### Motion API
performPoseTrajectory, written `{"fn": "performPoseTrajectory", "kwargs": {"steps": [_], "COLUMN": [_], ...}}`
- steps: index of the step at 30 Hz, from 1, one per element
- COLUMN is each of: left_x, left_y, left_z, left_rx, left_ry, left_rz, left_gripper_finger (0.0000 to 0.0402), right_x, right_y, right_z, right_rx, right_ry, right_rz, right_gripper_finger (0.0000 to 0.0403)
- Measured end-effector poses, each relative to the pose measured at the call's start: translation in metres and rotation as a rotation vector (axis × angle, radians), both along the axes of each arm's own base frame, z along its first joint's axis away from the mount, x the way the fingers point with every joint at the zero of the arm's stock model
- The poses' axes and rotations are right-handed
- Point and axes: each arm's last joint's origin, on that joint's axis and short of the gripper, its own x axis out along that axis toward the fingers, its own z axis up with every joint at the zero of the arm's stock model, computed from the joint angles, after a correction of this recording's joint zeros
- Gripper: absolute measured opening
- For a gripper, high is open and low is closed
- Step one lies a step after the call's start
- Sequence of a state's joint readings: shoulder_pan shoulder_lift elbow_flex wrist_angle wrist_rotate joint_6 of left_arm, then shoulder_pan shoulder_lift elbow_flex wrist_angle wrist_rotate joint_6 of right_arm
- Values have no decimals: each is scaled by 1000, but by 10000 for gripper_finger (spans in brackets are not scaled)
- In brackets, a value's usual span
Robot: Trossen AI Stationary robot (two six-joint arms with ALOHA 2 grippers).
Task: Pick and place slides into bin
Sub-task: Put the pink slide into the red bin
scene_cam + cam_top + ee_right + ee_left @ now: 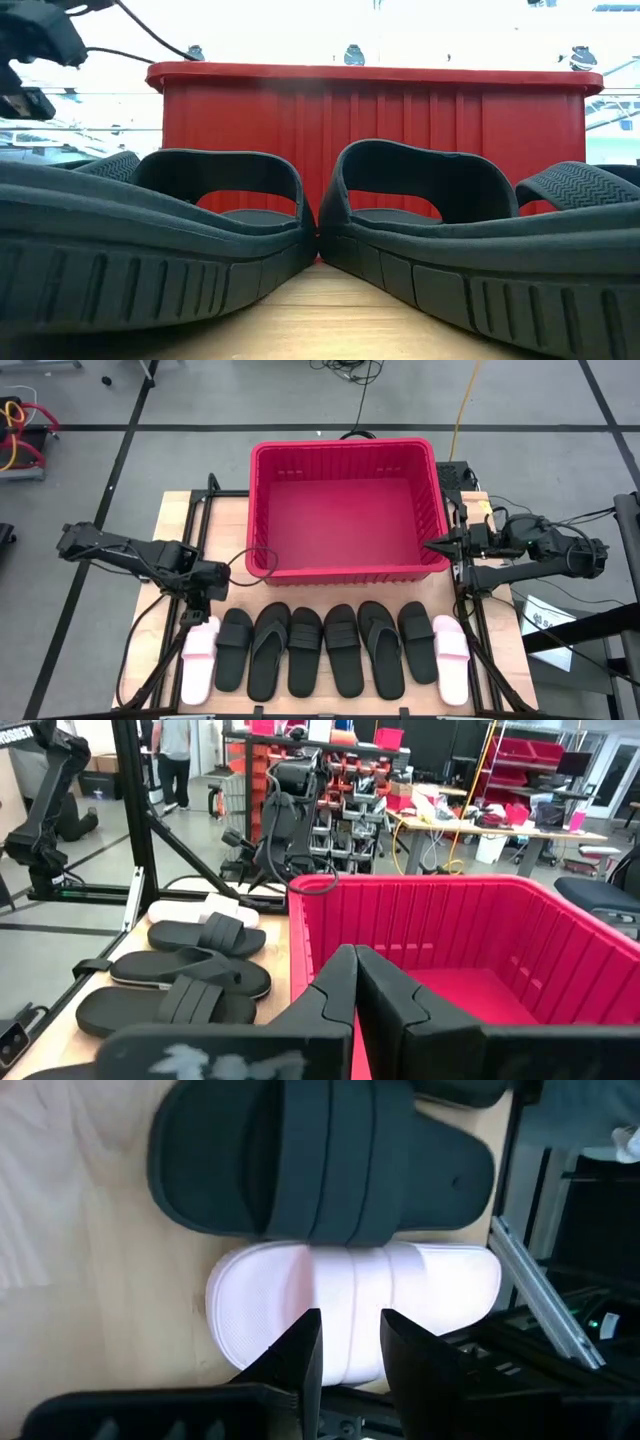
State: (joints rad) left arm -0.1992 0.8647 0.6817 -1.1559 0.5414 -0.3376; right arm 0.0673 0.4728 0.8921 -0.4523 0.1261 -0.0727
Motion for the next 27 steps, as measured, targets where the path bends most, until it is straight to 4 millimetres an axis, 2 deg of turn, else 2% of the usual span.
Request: {"fn": "performPoseTrajectory", "kwargs": {"steps": [6,10,18,22,27], "left_x": [-5,-5,1,-1,-4], "left_y": [-4,-7,-13,-13,-13], "left_z": [-15,-26,-49,-61,-65], "left_rx": [7,-40,-99,-106,-100], "left_ry": [57,89,45,95,114], "left_rz": [-18,14,69,131,129], "left_gripper_finger": [97,97,97,97,97], "right_x": [0,0,0,0,0], "right_y": [0,0,0,0,0], "right_z": [0,0,0,0,0], "right_rx": [1,1,-3,-3,-3], "right_ry": [2,2,3,2,2], "right_rz": [0,0,0,0,0], "right_gripper_finger": [0,0,0,0,0]}}
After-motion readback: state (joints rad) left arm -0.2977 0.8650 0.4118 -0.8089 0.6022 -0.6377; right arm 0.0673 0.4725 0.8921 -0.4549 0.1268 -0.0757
